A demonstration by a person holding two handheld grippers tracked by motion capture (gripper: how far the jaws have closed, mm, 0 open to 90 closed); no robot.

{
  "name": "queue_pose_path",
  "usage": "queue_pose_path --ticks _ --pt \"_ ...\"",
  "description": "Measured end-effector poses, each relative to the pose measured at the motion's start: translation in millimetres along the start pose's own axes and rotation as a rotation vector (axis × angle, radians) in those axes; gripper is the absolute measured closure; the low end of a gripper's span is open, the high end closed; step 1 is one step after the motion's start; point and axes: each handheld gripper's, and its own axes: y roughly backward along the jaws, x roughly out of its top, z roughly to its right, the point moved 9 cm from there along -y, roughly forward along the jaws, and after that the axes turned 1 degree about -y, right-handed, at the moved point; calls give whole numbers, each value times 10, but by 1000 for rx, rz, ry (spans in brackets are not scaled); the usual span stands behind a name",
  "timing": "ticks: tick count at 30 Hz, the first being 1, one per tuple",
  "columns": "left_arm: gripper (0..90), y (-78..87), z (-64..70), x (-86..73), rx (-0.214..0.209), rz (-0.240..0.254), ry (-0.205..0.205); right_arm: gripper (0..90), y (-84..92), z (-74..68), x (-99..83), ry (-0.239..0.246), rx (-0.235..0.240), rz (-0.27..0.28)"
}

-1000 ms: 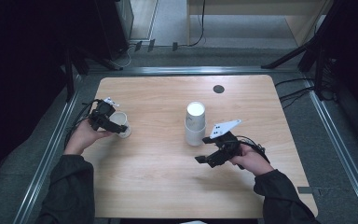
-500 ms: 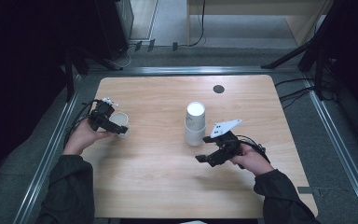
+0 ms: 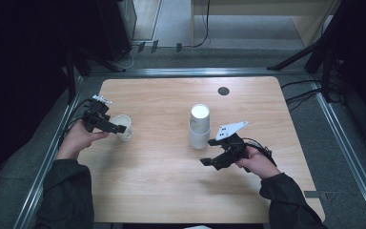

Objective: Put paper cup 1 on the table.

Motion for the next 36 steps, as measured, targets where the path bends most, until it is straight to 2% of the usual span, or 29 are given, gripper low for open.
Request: queue_pose_path --ticks 4,8,10,13,15,17,20,26,28,32,34,36 --pt "64 81 18 19 -4 19 1 193 -4 8 -10 -4 0 -10" --pt "64 169 42 32 -4 23 6 195 -5 -2 -11 12 7 -13" --pt "64 223 70 59 -14 44 10 200 7 -4 -2 14 2 -7" --pt "64 284 120 95 -28 61 9 183 42 -47 5 31 46 -10" --pt "65 305 160 118 -28 66 2 186 51 -37 7 38 41 -13" --pt "64 323 218 147 -50 76 -3 194 60 -17 -10 40 26 -23" --pt "65 342 292 186 -63 88 -15 194 82 16 -25 41 14 -29" --pt "71 352 403 249 -75 99 -30 207 154 26 -7 21 48 -28" --pt "71 345 447 261 -88 98 -39 207 178 39 19 26 39 -10" --pt "71 320 527 279 -102 101 -56 207 221 87 59 2 16 11" --pt "71 303 570 286 -116 104 -63 204 230 110 61 -21 11 6" --pt "71 277 597 295 -116 103 -67 189 227 143 41 -12 -5 -12"
